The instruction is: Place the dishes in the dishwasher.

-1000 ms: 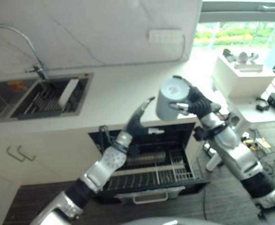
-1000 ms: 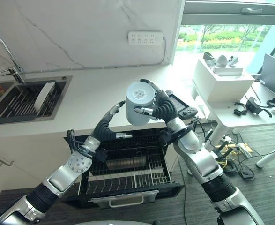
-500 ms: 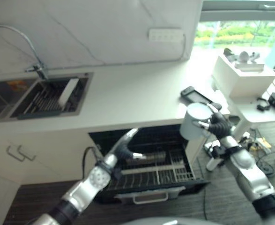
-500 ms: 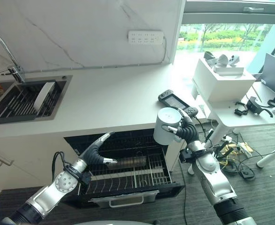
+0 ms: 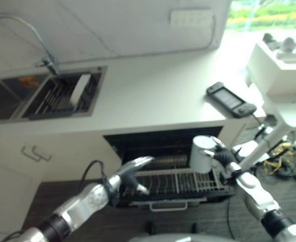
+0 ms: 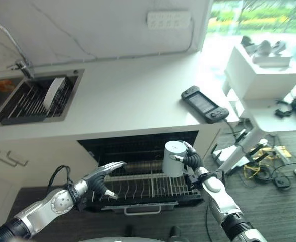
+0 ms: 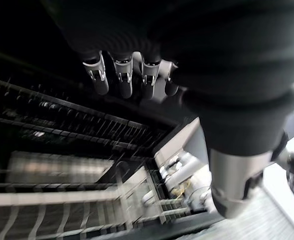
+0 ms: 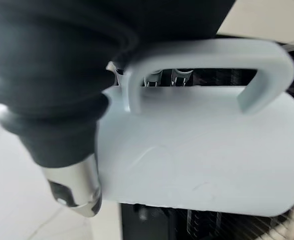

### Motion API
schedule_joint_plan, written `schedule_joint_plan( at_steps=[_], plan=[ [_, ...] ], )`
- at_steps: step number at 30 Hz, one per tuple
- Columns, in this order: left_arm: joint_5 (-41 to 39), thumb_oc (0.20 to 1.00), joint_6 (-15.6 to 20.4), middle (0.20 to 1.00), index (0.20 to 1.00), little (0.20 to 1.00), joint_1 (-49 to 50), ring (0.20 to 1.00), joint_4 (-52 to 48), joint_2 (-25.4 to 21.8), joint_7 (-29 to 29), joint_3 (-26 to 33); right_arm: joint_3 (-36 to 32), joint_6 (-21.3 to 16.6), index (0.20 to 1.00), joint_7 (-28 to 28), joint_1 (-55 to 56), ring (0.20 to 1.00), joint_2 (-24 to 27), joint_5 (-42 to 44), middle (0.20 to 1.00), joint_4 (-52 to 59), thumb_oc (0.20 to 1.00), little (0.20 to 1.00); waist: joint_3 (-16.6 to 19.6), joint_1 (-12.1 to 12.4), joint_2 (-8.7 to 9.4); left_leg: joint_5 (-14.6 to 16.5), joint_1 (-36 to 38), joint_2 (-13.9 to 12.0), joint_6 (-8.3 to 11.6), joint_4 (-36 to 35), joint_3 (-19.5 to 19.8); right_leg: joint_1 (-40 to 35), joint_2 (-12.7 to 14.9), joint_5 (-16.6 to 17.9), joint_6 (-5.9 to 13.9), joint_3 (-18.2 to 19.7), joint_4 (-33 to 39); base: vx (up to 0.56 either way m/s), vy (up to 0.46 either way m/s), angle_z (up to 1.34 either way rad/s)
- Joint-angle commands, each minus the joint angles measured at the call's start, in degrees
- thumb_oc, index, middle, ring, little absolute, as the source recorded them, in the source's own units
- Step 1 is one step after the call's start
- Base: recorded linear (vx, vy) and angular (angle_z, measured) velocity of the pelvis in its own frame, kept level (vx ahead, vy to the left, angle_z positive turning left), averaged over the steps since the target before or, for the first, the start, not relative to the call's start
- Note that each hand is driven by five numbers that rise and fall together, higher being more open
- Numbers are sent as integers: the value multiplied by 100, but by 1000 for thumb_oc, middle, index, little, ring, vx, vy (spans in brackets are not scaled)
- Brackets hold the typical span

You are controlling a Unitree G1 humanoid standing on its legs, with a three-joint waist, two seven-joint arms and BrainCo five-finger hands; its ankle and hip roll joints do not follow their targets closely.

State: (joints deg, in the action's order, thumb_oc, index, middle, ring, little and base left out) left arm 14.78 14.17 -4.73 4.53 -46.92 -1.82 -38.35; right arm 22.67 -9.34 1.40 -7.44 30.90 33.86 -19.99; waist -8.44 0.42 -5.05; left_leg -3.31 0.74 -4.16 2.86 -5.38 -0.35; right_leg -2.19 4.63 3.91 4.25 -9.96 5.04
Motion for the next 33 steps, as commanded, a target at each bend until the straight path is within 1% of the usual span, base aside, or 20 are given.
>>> schedule_joint_plan(
  at_steps=[1, 6, 7, 9, 10, 11, 14, 15, 16, 18, 20, 22, 23, 27, 29, 31, 33],
  plan=[
    [51, 1000, 115, 1000, 1000, 1000, -611, 1000, -239, -329, -255, -15, 132, -502, 200, -94, -867, 200, -194, 138, 200, 57, 200, 200, -186, 71, 276, 91, -52, -253, 0, 38, -185, 155, 675, 86, 459, 255, -116, -100, 26, 14],
    [180, 1000, -82, 1000, 1000, 1000, -736, 1000, -343, -539, -796, -257, 230, -493, 200, -103, -1001, 200, -196, 188, 200, -263, 200, 200, -315, 107, 187, 75, -140, -174, -31, 38, -103, 204, 763, 71, 497, 185, -185, -8, 22, 14],
    [209, 1000, -210, 1000, 1000, 1000, -730, 1000, -400, -576, -961, -313, 262, -489, 200, -96, -996, 200, -214, 147, 200, -328, 200, 200, -336, 120, 162, 64, -140, -155, -40, 38, -83, 216, 791, 43, 505, 167, -252, 48, 41, 8],
    [400, 1000, -366, 1000, 1000, 1000, -746, 1000, -418, -611, -1325, -457, 329, -350, 200, -26, -1073, 200, -227, 119, 200, -462, 200, 200, -402, 141, 102, 16, -128, -133, -41, 38, -48, 243, 840, -22, 515, 155, -407, 45, 53, 2],
    [553, 1000, -475, 1000, 1000, 1000, -778, 1000, -414, -637, -1466, -539, 353, -250, 200, 25, -1172, 200, -229, 432, 200, -551, 200, 200, -463, 157, 69, -13, -146, -124, -32, 79, -39, 253, 872, -54, 513, 144, -490, -1, 47, 4],
    [676, 1000, -549, 1000, 1000, 1000, -809, 1000, -390, -650, -1446, -617, 332, -191, 200, 24, -1255, 200, -260, 632, 200, -630, 200, 200, -536, 163, 43, -34, -180, -118, -15, 130, -29, 268, 902, -80, 513, 136, -564, -27, 32, 4],
    [897, 1000, -727, 1000, 1000, 1000, -954, 1000, -296, -660, -1317, -728, 227, -176, 200, 0, -1492, 200, -333, 846, 200, -945, 200, 200, -689, 214, 3, -32, -316, -113, 6, 233, -17, 259, 947, -109, 520, 93, -579, -78, -6, 3],
    [1036, 1000, -772, 1000, 1000, 1000, -1064, 1000, -246, -684, -1224, -787, 184, -199, 200, -22, -1632, 200, -332, 891, 200, -1100, 200, 200, -768, 248, -14, -36, -380, -100, 15, 245, 1, 264, 963, -100, 531, 61, -548, -221, -53, 10],
    [1180, 1000, -912, 1000, 1000, 1000, -1226, 1000, -162, -676, -1129, -851, 106, -142, 200, -144, -1886, 200, -312, 920, 200, -1261, 200, 200, -907, 294, -38, -38, -487, -71, 26, 268, 36, 319, 991, -76, 543, 12, -525, -270, -66, 25],
    [1315, 1000, -922, 1000, 1000, 1000, -1312, 1000, -99, -661, -1040, -858, -27, 16, 200, -211, -2123, 200, -241, 872, 200, -1420, 200, 200, -1039, 326, -63, -24, -614, -47, 29, 364, 61, 435, 1018, -60, 541, -5, -585, -185, -34, 20],
    [1452, 1000, -953, 1000, 1000, 1000, -1338, 1000, -93, -608, -1036, -881, -105, 92, 200, -208, -2267, 200, -219, 833, 200, -1608, 200, 200, -1109, 346, -92, -19, -682, -34, 30, 429, 64, 483, 1029, -79, 529, 2, -645, -74, -1, 1],
    [1517, 1000, -954, 1000, 1000, 1000, -1403, 1000, -81, -549, -1048, -932, -218, 141, 200, -142, -2418, 200, -184, 967, 200, -1887, 200, 200, -1172, 374, -125, -19, -736, -26, 39, 494, 80, 497, 1047, -108, 523, -9, -705, -54, -7, 3],
    [1556, 1000, -968, 1000, 1000, 1000, -1466, 1000, -98, -534, -1054, -982, -285, 136, 200, -164, -2514, 200, -153, 849, 200, -2043, 200, 200, -1210, 388, -147, -14, -773, -6, 35, 526, 96, 511, 1054, -128, 516, -10, -738, -59, -8, 2],
    [1611, 1000, -1062, 1000, 1000, 1000, -1711, 1000, -68, -456, -982, -1139, -388, 208, 200, -242, -2909, 200, -105, 844, 200, -2435, 200, 200, -1345, 430, -230, -34, -894, 46, 34, 545, 128, 605, 1080, -125, 514, -20, -769, -78, -9, 1],
    [1640, 1000, -1071, 1000, 1000, 1000, -1802, 1000, -39, -424, -938, -1193, -394, 227, 200, -376, -3095, 200, -71, 759, 200, -2542, 200, 200, -1410, 442, -264, -56, -941, 63, 31, 529, 127, 664, 1087, -108, 511, -11, -773, -89, 10, -1],
    [1631, 1000, -1106, 1000, 1000, 1000, -1887, 1000, -14, -396, -883, -1255, -468, 182, 200, -494, -3282, 200, -56, 657, 200, -2800, 200, 200, -1471, 438, -330, -78, -978, 81, 26, 495, 109, 743, 1090, -103, 502, 25, -800, -76, 35, -1],
    [1601, 1000, -1128, 1000, 1000, 1000, -1919, 1000, -10, -404, -857, -1280, -483, 158, 200, -544, -3321, 200, -45, 563, 200, -2890, 200, 200, -1494, 436, -343, -84, -986, 87, 22, 480, 101, 763, 1089, -99, 500, 35, -803, -23, 14, 1]
  ],
)
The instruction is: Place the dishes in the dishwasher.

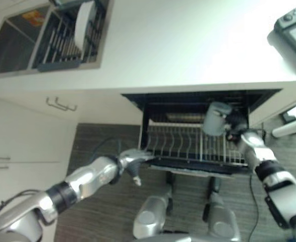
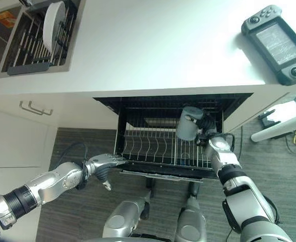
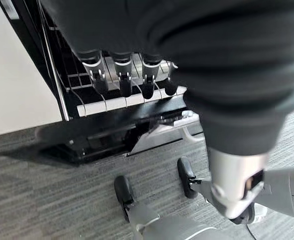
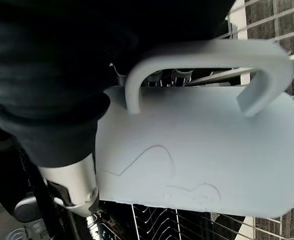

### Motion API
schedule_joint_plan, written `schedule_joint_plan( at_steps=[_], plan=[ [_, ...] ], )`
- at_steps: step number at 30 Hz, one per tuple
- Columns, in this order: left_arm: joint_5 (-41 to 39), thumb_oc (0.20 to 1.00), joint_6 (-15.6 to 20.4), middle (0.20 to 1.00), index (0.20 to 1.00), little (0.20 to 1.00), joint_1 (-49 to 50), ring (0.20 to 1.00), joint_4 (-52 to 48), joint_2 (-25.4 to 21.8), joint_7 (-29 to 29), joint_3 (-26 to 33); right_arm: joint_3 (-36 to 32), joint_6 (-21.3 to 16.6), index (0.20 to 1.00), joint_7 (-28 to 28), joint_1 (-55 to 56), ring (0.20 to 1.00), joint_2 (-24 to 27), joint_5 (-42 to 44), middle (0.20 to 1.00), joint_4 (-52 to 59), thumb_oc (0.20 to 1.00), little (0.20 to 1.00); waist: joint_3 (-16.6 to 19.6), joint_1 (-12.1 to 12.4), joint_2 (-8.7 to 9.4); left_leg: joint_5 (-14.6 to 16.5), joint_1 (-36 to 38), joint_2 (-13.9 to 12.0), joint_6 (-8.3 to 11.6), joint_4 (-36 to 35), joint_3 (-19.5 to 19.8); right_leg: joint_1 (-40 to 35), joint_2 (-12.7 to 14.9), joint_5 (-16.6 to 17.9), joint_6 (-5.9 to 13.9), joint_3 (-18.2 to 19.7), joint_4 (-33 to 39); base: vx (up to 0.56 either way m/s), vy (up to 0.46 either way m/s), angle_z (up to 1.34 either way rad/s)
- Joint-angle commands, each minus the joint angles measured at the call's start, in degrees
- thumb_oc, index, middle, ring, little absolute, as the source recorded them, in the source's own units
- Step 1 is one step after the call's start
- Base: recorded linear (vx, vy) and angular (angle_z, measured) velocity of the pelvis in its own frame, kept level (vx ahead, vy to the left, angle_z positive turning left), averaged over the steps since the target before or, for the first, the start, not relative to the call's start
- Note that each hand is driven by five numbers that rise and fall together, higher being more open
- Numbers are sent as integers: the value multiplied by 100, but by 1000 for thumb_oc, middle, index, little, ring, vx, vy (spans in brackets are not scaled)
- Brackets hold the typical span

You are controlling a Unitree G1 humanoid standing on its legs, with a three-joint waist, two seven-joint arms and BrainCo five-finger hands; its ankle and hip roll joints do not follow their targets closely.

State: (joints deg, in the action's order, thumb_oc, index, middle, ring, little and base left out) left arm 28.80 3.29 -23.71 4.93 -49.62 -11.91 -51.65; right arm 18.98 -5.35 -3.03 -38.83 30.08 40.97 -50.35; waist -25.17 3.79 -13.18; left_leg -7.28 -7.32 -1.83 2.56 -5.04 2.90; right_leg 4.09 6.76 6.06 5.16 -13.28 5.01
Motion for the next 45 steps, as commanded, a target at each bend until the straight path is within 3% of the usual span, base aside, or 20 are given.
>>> schedule_joint_plan(
  at_steps=[1, 6, 12, 13, 14, 18, 20, 22, 31, 35, 40, 45],
  plan=[
    [194, 1000, -55, 1000, 1000, 1000, -30, 1000, -63, -135, 160, 41, -115, -233, 200, -115, -204, 200, 47, -185, 200, 108, 200, 200, 170, 101, 464, 312, -186, -142, 51, 442, -227, 141, 877, -312, 410, 369, -801, -39, 12, 2],
    [110, 1000, -90, 1000, 1000, 1000, -78, 1000, -96, -186, 203, 29, -153, -71, 200, -150, -262, 200, 86, -366, 200, -205, 200, 200, 88, 94, 447, 295, -235, -145, 40, 440, -287, 228, 875, -281, 409, 405, -827, -14, 2, 0],
    [44, 1000, -151, 1000, 1000, 1000, -239, 1000, -91, -192, 216, -72, -91, -160, 200, -517, -296, 200, 9, -818, 200, -689, 200, 200, 14, 116, 401, 264, -276, -131, 29, 414, -316, 272, 881, -254, 404, 398, -841, 0, 0, 0],
    [30, 1000, -168, 1000, 1000, 1000, -265, 1000, -99, -190, 211, -96, -80, -196, 1000, -605, -312, 1000, 1, -878, 1000, -753, 1000, 1000, 6, 117, 389, 268, -276, -123, 26, 412, -313, 276, 885, -250, 404, 398, -841, 0, 0, 0],
    [4, 1000, -202, 1000, 1000, 1000, -303, 1000, -90, -186, 228, -144, -67, -133, 1000, -901, -367, 1000, 8, -947, 1000, -838, 1000, 1000, -27, 117, 353, 268, -288, -108, 19, 416, -305, 299, 896, -242, 403, 407, -859, 0, 0, 0],
    [13, 1000, -265, 1000, 1000, 1000, -324, 1000, -25, -137, 258, -181, -93, -136, 1000, -1199, -454, 1000, -27, -982, 1000, -833, 1000, 1000, -66, 109, 319, 272, -308, -80, 11, 429, -300, 321, 899, -241, 390, 445, -874, -4, 9, 0],
    [43, 1000, -268, 1000, 1000, 1000, -301, 1000, -7, -136, 254, -182, -98, -243, 1000, -1394, -454, 1000, -58, -1052, 1000, -796, 1000, 1000, -74, 121, 314, 285, -312, -73, 1, 431, -291, 334, 902, -243, 385, 452, -896, -8, -39, 0],
    [40, 1000, -272, 1000, 1000, 1000, -226, 1000, 96, -265, 399, -159, -51, -578, 1000, -1997, -385, 1000, -240, -868, 1000, -432, 1000, 1000, -107, 98, 425, 293, -361, -106, -16, 433, -321, 383, 848, -243, 396, 540, -900, -47, -101, 0],
    [191, 1000, -401, 1000, 1000, 1000, 196, 1000, 144, -79, 616, -62, -72, -916, 1000, -2451, -57, 1000, -610, -777, 1000, 392, 1000, 1000, -155, -25, 386, 276, -353, -129, -44, 385, -379, 535, 776, -289, 346, 744, -1033, -11, 22, -6],
    [241, 1000, -425, 1000, 1000, 1000, 340, 1000, 150, -20, 668, -6, 131, -975, 1000, -2816, 135, 1000, -625, -1257, 1000, 949, 1000, 1000, -139, -77, 378, 268, -367, -124, -35, 396, -403, 556, 781, -310, 340, 764, -1063, 2, 16, -6],
    [293, 1000, -454, 1000, 1000, 1000, 509, 1000, 244, 179, 811, 11, 162, -1381, 1000, -3361, 527, 1000, -810, -1662, 1000, 1323, 1000, 1000, -130, -180, 400, 287, -388, -125, -47, 436, -440, 616, 765, -338, 340, 861, -1104, -2, 6, -3],
    [331, 1000, -586, 1000, 1000, 1000, 563, 1000, 186, 250, 790, 29, 92, -1739, 1000, -3398, 606, 1000, -814, -1565, 1000, 1563, 1000, 1000, -125, -219, 411, 291, -384, -133, -45, 430, -471, 616, 749, -337, 330, 887, -1073, -3, 24, -9]
  ],
)
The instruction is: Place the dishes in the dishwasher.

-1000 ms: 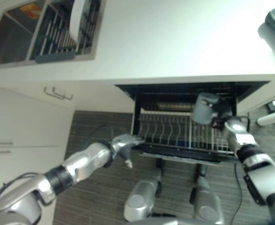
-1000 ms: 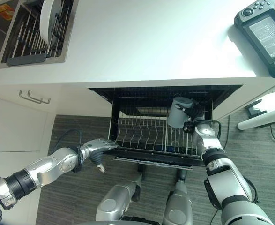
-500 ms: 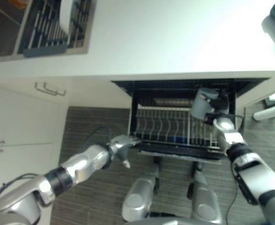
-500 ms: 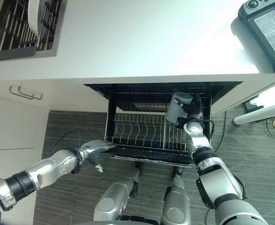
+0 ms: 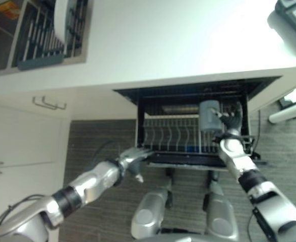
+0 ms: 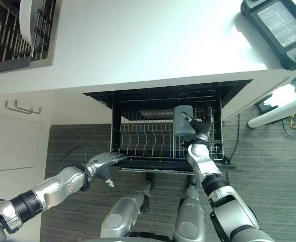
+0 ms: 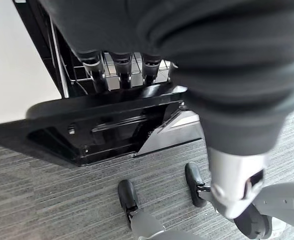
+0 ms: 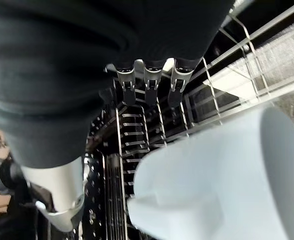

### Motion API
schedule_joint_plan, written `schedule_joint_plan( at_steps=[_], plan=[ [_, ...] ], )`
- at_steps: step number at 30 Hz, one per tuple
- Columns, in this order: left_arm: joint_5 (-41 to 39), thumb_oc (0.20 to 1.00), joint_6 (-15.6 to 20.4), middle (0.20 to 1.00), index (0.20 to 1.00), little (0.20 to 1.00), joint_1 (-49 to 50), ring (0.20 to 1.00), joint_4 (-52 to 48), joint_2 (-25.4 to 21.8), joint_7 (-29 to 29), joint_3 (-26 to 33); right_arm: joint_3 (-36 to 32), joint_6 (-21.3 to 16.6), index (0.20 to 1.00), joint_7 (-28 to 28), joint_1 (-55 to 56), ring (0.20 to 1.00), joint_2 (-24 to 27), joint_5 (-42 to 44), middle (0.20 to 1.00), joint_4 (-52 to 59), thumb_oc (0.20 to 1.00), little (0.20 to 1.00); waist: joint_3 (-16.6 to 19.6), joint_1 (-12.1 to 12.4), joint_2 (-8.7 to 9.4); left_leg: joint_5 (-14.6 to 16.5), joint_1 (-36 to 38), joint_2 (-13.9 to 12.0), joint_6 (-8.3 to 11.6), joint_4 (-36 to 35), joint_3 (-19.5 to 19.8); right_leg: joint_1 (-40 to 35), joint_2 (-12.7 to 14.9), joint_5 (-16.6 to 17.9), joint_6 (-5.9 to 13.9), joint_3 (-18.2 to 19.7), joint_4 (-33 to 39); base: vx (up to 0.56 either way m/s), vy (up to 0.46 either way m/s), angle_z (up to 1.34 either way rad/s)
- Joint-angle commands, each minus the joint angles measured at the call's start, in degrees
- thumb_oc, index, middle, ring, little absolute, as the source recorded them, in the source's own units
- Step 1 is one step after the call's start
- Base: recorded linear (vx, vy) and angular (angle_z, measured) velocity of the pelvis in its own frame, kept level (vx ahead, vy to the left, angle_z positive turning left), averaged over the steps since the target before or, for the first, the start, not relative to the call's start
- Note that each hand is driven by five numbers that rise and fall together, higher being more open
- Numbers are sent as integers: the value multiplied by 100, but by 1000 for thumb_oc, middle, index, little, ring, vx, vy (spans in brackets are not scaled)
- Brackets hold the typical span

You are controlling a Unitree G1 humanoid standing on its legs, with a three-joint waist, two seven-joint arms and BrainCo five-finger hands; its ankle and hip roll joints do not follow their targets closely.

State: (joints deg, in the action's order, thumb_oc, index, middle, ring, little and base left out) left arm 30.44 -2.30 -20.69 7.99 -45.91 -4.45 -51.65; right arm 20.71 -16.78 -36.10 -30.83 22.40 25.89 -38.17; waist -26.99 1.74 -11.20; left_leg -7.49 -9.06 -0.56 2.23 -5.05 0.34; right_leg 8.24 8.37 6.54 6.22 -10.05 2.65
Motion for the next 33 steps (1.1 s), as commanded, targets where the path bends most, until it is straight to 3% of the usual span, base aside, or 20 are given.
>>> schedule_joint_plan(
  at_steps=[1, 5, 7, 10, 13, 16, 17, 19, 21, 22, 23, 24, 25, 26, 27, 28, 29, 30, 31, 33],
  plan=[
    [179, 1000, -49, 1000, 1000, 1000, 290, 1000, -120, -119, 55, 43, -99, -680, 1000, -57, -151, 1000, -61, -26, 1000, 431, 1000, 1000, 67, -23, 222, 309, -190, -264, -10, 411, -221, 182, 583, -381, 223, 561, -815, 14, 38, -2],
    [339, 1000, -235, 1000, 1000, 1000, 579, 1000, -15, -13, 283, 257, -161, -1198, 1000, 203, 615, 1000, -221, -97, 1000, 1423, 1000, 1000, 228, -134, 403, 323, -44, -322, -18, 303, -296, 85, 537, -365, 244, 571, -705, 14, 20, -1],
    [417, 1000, -285, 1000, 1000, 1000, 692, 1000, 27, 11, 343, 338, -181, -1285, 1000, 291, 872, 1000, -228, -135, 1000, 1745, 1000, 1000, 289, -175, 460, 325, 4, -338, -28, 282, -318, 67, 515, -366, 246, 587, -698, 29, 4, -2],
    [452, 1000, -583, 1000, 1000, 1000, 1101, 1000, 132, 83, 703, 745, -280, -1399, 1000, 951, 1722, 1000, -58, -29, 1000, 2791, 1000, 1000, 579, -327, 624, 334, 216, -447, -32, 248, -414, -55, 399, -463, 246, 655, -714, 70, -5, -12],
    [173, 1000, -718, 1000, 1000, 1000, 1326, 1000, 272, 110, 1128, 1083, -348, -1361, 1000, 1349, 2056, 1000, 86, 237, 1000, 3179, 1000, 1000, 772, -366, 689, 326, 342, -528, 1, 232, -426, -168, 323, -581, 200, 663, -767, 81, -51, -19],
    [-553, 1000, -804, 1000, 1000, 1000, 1692, 1000, 469, 246, 1965, 1799, -518, -1112, 1000, 1919, 2628, 1000, 248, 528, 1000, 3698, 1000, 1000, 1049, -482, 755, 425, 513, -628, 94, 534, -626, -348, 189, -739, 60, 696, -875, 102, -11, -5],
    [-704, 1000, -705, 1000, 1000, 1000, 1789, 1000, 497, 302, 2191, 2036, -627, -1009, 1000, 2049, 2770, 1000, 320, 560, 1000, 3821, 1000, 1000, 1092, -482, 784, 487, 479, -607, 136, 811, -586, -411, 182, -764, 12, 728, -940, 103, 110, -1],
    [-934, 1000, -430, 1000, 1000, 1000, 2229, 1000, 407, 384, 2443, 2726, -870, -716, 1000, 2230, 3010, 1000, 574, 619, 1000, 4185, 1000, 1000, 1209, -421, 875, 802, 409, -524, 167, 1556, -114, -616, 284, -780, -7, 882, -1062, 182, 328, 3],
    [-1010, 1000, -248, 1000, 1000, 1000, 2479, 1000, 224, 400, 2322, 3212, -1106, -552, 1000, 2286, 3136, 1000, 636, 688, 1000, 4432, 1000, 1000, 1350, -437, 872, 770, 619, -704, 177, 1355, -120, -695, 349, -862, 51, 932, -1125, 129, 494, -7],
    [-1351, 1000, 53, 1000, 1000, 1000, 2635, 1000, -50, 385, 2061, 3625, -1329, -492, 1000, 2221, 3251, 1000, 686, 811, 1000, 4635, 1000, 1000, 1439, -409, 854, 703, 799, -807, 196, 1096, -28, -746, 434, -908, 116, 958, -1152, 67, 683, -20],
    [-1887, 1000, 245, 1000, 1000, 1000, 2795, 1000, -355, 363, 1687, 4017, -1531, -469, 1000, 2199, 3362, 1000, 682, 823, 1000, 4753, 1000, 1000, 1514, -372, 823, 813, 930, -703, 130, 1003, 115, -788, 534, -894, 194, 1020, -1126, 60, 735, -8],
    [-2285, 1000, 399, 1000, 1000, 1000, 2926, 1000, -505, 319, 1444, 4264, -1694, -483, 1000, 2216, 3490, 1000, 640, 770, 1000, 4801, 1000, 1000, 1570, -426, 798, 843, 1044, -698, 102, 893, -72, -825, 621, -860, 266, 1010, -1094, 30, 690, -3],
    [-2737, 1000, 589, 1000, 1000, 1000, 3073, 1000, -688, 310, 1069, 4623, -1975, -444, 1000, 2224, 3669, 1000, 600, 843, 1000, 4920, 1000, 1000, 1615, -427, 808, 948, 1101, -506, 41, 919, -139, -881, 787, -557, 338, 1007, -919, -41, 702, 8],
    [-3759, 1000, 701, 1000, 1000, 1000, 3254, 1000, -976, 286, 414, 5152, -2184, -342, 1000, 2246, 3745, 1000, 444, 830, 1000, 5021, 1000, 1000, 1663, -371, 839, 1043, 1168, -303, -57, 898, -214, -853, 1011, 0, 407, 875, -690, -82, 628, 11],
    [-4454, 1000, 728, 1000, 1000, 1000, 3333, 1000, -1103, 325, 18, 5432, -2246, -304, 1000, 2324, 3742, 1000, 335, 822, 1000, 5017, 1000, 1000, 1678, -308, 851, 1055, 1200, -228, -100, 863, -263, -805, 1081, 219, 451, 760, -640, -78, 429, 9],
    [-4652, 1000, 731, 1000, 1000, 1000, 3370, 1000, -1147, 333, -52, 5518, -2251, -294, 1000, 2338, 3735, 1000, 306, 815, 1000, 5020, 1000, 1000, 1680, -290, 858, 1055, 1206, -212, -114, 852, -276, -795, 1091, 259, 462, 732, -624, -91, 314, -20],
    [-5490, 1000, 674, 1000, 1000, 1000, 3547, 1000, -1331, 474, -441, 6035, -2346, -239, 1000, 2478, 3693, 1000, 137, 775, 1000, 5016, 1000, 1000, 1714, -113, 859, 1064, 1244, -136, -181, 784, -419, -721, 1094, 378, 473, 341, -728, -109, 289, -26],
    [-6157, 1000, 704, 1000, 1000, 1000, 3667, 1000, -1443, 570, -645, 6373, -2374, -248, 1000, 2601, 3646, 1000, 47, 808, 1000, 4992, 1000, 1000, 1734, -12, 860, 1049, 1274, -115, -228, 722, -547, -652, 1022, 362, 454, 122, -991, -115, 305, -34],
    [-6488, 1000, 755, 1000, 1000, 1000, 3693, 1000, -1488, 641, -716, 6515, -2389, -269, 1000, 2620, 3640, 1000, 17, 835, 1000, 5001, 1000, 1000, 1737, -7, 854, 1043, 1302, -117, -268, 698, -584, -624, 855, 197, 411, 169, -1209, -83, 206, -90],
    [-7478, 1000, 1084, 1000, 1000, 1000, 3545, 1000, -1471, 926, -705, 6738, -2446, -309, 1000, 2668, 3726, 1000, -81, 859, 1000, 5137, 1000, 1000, 1848, -32, 914, 946, 1237, -34, -370, 638, -573, -585, 206, -294, 231, 277, -1471, -60, 123, -47]
  ],
)
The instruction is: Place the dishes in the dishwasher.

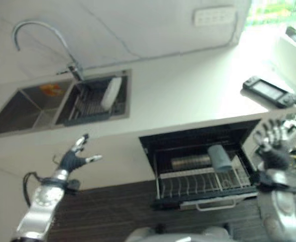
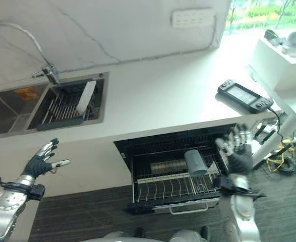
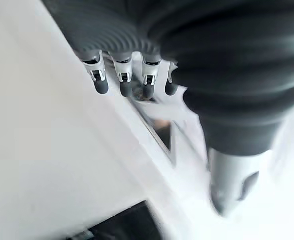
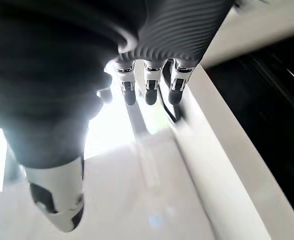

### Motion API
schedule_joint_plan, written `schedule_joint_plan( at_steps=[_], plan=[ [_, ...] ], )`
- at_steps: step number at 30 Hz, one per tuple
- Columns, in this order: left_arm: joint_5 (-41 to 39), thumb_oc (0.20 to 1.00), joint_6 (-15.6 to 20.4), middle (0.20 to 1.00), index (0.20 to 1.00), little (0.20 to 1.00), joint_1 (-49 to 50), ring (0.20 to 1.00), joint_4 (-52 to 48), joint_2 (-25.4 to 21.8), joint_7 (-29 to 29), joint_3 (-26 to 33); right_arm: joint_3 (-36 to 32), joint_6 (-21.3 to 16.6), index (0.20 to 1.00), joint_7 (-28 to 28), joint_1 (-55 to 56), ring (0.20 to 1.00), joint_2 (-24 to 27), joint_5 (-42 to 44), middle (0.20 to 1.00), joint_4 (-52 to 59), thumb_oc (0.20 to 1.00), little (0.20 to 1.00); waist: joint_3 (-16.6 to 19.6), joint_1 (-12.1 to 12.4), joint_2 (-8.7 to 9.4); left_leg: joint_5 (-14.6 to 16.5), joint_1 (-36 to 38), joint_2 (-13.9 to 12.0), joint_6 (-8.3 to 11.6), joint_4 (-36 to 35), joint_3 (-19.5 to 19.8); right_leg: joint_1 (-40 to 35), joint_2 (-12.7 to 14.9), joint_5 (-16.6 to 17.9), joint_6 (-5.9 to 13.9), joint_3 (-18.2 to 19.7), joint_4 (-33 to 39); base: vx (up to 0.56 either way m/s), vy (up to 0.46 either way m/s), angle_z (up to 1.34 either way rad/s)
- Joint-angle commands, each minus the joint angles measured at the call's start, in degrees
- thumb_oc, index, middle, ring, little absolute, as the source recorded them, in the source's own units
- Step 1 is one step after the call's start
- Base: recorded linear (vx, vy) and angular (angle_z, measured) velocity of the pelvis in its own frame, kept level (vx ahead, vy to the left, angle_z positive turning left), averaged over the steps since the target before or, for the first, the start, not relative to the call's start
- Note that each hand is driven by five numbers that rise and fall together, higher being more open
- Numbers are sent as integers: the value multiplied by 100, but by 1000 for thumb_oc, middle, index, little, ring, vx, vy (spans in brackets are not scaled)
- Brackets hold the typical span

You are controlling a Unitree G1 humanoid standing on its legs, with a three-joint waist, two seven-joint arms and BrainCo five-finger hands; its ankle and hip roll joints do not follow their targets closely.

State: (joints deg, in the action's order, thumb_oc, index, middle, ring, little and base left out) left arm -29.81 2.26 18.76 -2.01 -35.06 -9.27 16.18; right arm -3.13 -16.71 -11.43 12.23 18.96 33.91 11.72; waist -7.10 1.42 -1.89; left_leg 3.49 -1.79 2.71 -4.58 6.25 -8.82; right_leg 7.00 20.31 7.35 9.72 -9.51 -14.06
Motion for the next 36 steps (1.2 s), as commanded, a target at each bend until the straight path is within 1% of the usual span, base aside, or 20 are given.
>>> schedule_joint_plan(
  at_steps=[1, 3, 5, 7, 8, 9, 11, 12, 14, 15, 17, 19, 21, 22, 23, 27, 28, 31, 33, 36],
  plan=[
    [-1731, 1000, 788, 1000, 1000, 1000, -502, 1000, -466, 14, -260, -1, -82, -316, 1000, 298, -566, 1000, 236, 86, 1000, 139, 1000, 1000, -89, 24, 36, -164, 481, -316, 286, -504, 367, -461, -1125, -470, -189, 96, 83, -57, 56, 71],
    [-2324, 1000, 897, 1000, 1000, 1000, -863, 1000, -595, 387, -210, -38, -111, -482, 1000, 342, -598, 1000, 204, 177, 1000, 130, 1000, 1000, -3, -52, 161, -238, 450, -193, 248, -600, 438, -521, -1686, -774, -396, 298, 124, -12, -50, 39],
    [-2696, 1000, 876, 1000, 1000, 1000, -1333, 1000, -429, 522, -263, -203, -110, -606, 1000, 169, -729, 1000, 194, 92, 1000, 51, 1000, 1000, 34, -87, 230, -212, 423, -117, 264, -523, 485, -696, -1683, -824, -496, 210, 477, 50, -129, 12],
    [-3072, 1000, 878, 1000, 1000, 1000, -1645, 1000, -387, 768, -284, -436, -144, -640, 1000, 6, -799, 1000, 232, 121, 1000, 65, 1000, 1000, 63, -231, 265, -73, 397, -80, 302, -224, 415, -776, -1810, -951, -637, 441, 653, 57, -117, 34],
    [-3247, 1000, 829, 1000, 1000, 1000, -1707, 1000, -453, 872, -392, -508, -248, -716, 1000, 14, -849, 1000, 294, 16, 1000, 52, 1000, 1000, 21, -251, 298, -171, 176, -137, 483, 612, 335, -850, -1788, -1043, -759, 347, 680, 72, -35, 45],
    [-3178, 1000, 798, 1000, 1000, 1000, -1719, 1000, -452, 952, -355, -514, -326, -741, 1000, -42, -883, 1000, 368, -112, 1000, 15, 1000, 1000, -51, -244, 276, -495, -117, -151, 645, 1126, 718, -895, -1851, -984, -813, 573, 714, 95, 41, 44],
    [-3211, 1000, 797, 1000, 1000, 1000, -1609, 1000, -457, 973, -368, -478, -381, -639, 1000, 3, -927, 1000, 355, 62, 1000, -11, 1000, 1000, -59, -204, 244, -591, -195, -223, 660, 858, 951, -953, -1874, -935, -784, 689, 809, 124, 178, 4],
    [-3468, 1000, 649, 1000, 1000, 1000, -1546, 1000, -517, 996, -449, -428, -443, -526, 1000, 62, -948, 1000, 346, 141, 1000, -14, 1000, 1000, -23, -196, 217, -652, -182, -388, 679, 236, 966, -1013, -1873, -931, -748, 823, 908, 165, 271, -36],
    [-3615, 1000, 467, 1000, 1000, 1000, -1551, 1000, -543, 1149, -564, -442, -398, -469, 1000, 249, -950, 1000, 312, 115, 1000, -8, 1000, 1000, -31, -86, 194, -964, -397, -424, 738, -176, 1182, -1199, -1822, -992, -757, 922, 1053, 140, 287, -30],
    [-3541, 1000, 417, 1000, 1000, 1000, -1601, 1000, -368, 1340, -709, -457, -333, -367, 1000, 178, -935, 1000, 264, 116, 1000, -44, 1000, 1000, 20, -128, 197, -772, -289, -459, 720, -409, 1073, -1187, -1744, -1027, -724, 880, 1091, 118, 306, -50],
    [-3707, 1000, 455, 1000, 1000, 1000, -1668, 1000, -196, 1301, -975, -525, -433, -254, 1000, 645, -695, 1000, 245, 504, 1000, -27, 1000, 1000, 124, -292, 177, -741, 102, -513, 756, -814, 895, -1133, -1672, -962, -640, 712, 1174, 119, 240, -67],
    [-3521, 1000, 1071, 1000, 1000, 1000, -1535, 1000, -424, 1252, -832, -242, -416, 215, 1000, 1430, -628, 1000, 241, 850, 1000, -17, 1000, 1000, 215, -232, 192, -616, 516, -574, 738, -981, 473, -1148, -1442, -780, -486, 171, 1374, 156, 34, -138],
    [-3246, 1000, 877, 1000, 1000, 1000, -1553, 1000, -374, 1148, -347, -276, -166, 264, 1000, 1472, -789, 1000, 226, 645, 1000, -21, 1000, 1000, 293, -147, 232, -581, 594, -653, 766, -1125, 250, -1260, -1340, -540, -413, -40, 1844, 127, -112, -160],
    [-3243, 1000, 815, 1000, 1000, 1000, -1562, 1000, -343, 1164, -416, -314, -148, 255, 1000, 1454, -824, 1000, 221, 633, 1000, -26, 1000, 1000, 304, -138, 229, -573, 569, -666, 775, -1125, 239, -1254, -1333, -512, -399, -78, 1884, 40, -60, -20],
    [-3345, 1000, 660, 1000, 1000, 1000, -1578, 1000, -350, 1191, -884, -350, -150, 244, 1000, 1464, -852, 1000, 222, 655, 1000, -41, 1000, 1000, 316, -130, 223, -566, 536, -672, 775, -1125, 254, -1238, -1333, -504, -391, -94, 1904, 18, -38, 0],
    [-3172, 1000, 563, 1000, 1000, 1000, -1609, 1000, -528, 1052, -1031, -526, -92, 264, 1000, 1448, -901, 1000, 254, 525, 1000, -75, 1000, 1000, 297, -134, 190, -556, 551, -693, 768, -1125, 181, -1196, -1305, -488, -369, -109, 1866, 50, -28, 12],
    [-1040, 1000, 936, 1000, 1000, 1000, -1949, 1000, -562, 671, 287, -1115, 188, 437, 1000, 1355, -1050, 1000, 429, 363, 1000, -274, 1000, 1000, 36, -247, 185, -382, 682, -341, 525, -871, 210, -947, -1578, -706, -443, -131, 1130, 77, -15, 1],
    [-1039, 1000, 1054, 1000, 1000, 1000, -1812, 1000, -491, 734, 137, -1022, 27, 453, 1000, 1590, -916, 1000, 456, 448, 1000, -172, 1000, 1000, -44, -295, 259, 11, 345, -216, 537, 187, 223, -850, -1583, -919, -593, 121, 755, 48, -3, 14],
    [-1426, 1000, 997, 1000, 1000, 1000, -1901, 1000, -545, 890, 203, -1107, 97, 471, 1000, 1381, -1160, 1000, 475, 289, 1000, -284, 1000, 1000, -252, -239, 259, 108, 31, -278, 604, 990, 432, -819, -1525, -1128, -718, 181, 350, -20, 154, 21],
    [-1661, 1000, 1076, 1000, 1000, 1000, -1985, 1000, -519, 993, 329, -1156, 89, 539, 1000, 1150, -1316, 1000, 524, 292, 1000, -204, 1000, 1000, -306, -298, 218, 32, 204, -702, 677, 722, 661, -724, -1370, -1302, -644, 364, -54, 1, 494, -25]
  ],
)
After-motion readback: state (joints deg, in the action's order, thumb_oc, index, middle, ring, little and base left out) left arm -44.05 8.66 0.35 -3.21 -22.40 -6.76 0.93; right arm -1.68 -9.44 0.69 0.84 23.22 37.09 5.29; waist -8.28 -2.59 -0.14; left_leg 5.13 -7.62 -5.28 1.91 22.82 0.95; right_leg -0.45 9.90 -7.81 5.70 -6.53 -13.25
